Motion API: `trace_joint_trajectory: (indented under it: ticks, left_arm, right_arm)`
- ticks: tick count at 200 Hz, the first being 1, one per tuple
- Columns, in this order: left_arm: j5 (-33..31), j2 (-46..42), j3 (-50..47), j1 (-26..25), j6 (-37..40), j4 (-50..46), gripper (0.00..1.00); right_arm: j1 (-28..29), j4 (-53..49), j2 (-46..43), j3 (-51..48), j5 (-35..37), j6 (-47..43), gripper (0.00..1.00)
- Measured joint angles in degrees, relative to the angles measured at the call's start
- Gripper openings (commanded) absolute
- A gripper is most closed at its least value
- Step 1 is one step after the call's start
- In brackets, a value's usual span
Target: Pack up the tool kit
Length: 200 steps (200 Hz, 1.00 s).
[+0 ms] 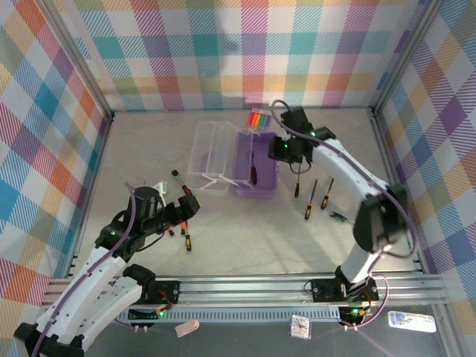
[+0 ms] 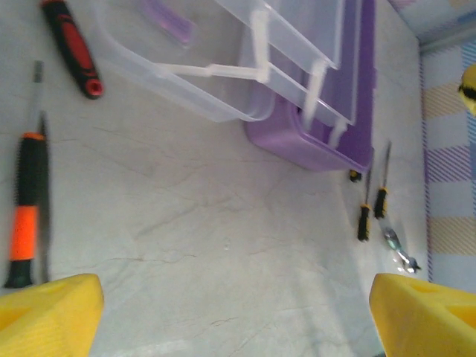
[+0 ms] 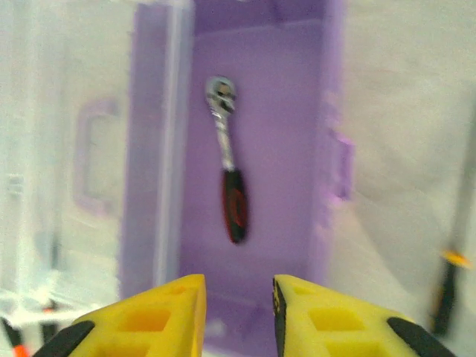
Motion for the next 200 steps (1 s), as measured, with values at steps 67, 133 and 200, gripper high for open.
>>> trace_joint_trajectory:
  ticks: [67, 133, 200]
  left_arm:
    - [1.27, 14.03, -0.66, -14.25, 0.20, 14.97, 0.91]
    - [-1.20, 24.20, 4.44, -22.25, 0.90, 18.10, 0.92]
    - [-3.52, 24.20, 9.09, -22.27, 2.69, 13.64, 0.93]
  right_arm:
    - [-24.02, 1.07, -22.36, -35.76, 2.82, 2.40, 0.67]
    - [-36.04, 2.03, -35.80, -50.14, 5.73, 15.21, 0.87]
    - [-37.46, 2.95, -34.03, -51.30, 10.49, 23.45, 0.88]
